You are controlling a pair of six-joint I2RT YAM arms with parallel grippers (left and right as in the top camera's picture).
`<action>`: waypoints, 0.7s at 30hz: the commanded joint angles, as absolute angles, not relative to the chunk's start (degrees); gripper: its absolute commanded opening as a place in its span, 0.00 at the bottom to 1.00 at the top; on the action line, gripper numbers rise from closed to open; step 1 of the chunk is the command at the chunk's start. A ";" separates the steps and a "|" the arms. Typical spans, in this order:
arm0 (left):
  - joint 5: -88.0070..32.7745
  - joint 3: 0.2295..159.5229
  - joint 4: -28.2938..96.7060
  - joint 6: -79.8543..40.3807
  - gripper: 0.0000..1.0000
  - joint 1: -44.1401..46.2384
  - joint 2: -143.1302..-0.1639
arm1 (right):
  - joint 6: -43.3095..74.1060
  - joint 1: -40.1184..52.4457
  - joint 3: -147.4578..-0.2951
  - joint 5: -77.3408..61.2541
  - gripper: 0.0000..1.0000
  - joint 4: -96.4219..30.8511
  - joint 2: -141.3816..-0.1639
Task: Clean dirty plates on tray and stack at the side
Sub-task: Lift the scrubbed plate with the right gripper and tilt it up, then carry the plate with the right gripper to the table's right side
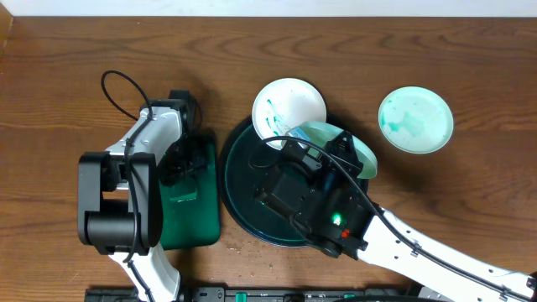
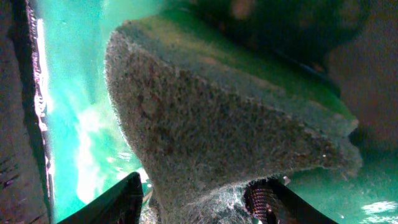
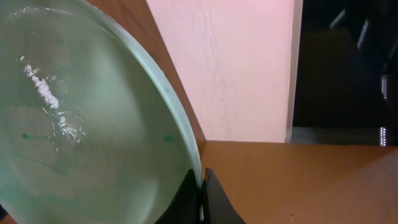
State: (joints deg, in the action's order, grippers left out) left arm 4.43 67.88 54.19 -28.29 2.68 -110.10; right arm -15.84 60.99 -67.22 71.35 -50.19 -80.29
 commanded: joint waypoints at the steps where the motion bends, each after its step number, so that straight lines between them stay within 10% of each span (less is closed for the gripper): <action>1: 3.55 67.24 53.80 -28.14 0.62 2.70 -111.22 | -17.10 61.30 -68.40 73.97 0.01 -49.87 -79.81; 11: 3.49 67.24 53.76 -28.14 0.62 2.70 -111.22 | -34.94 63.18 -68.40 84.47 0.01 -36.69 -79.81; 21: 3.40 67.24 53.84 -28.12 0.61 2.70 -111.22 | -28.01 62.57 -68.16 77.78 0.01 -37.19 -80.20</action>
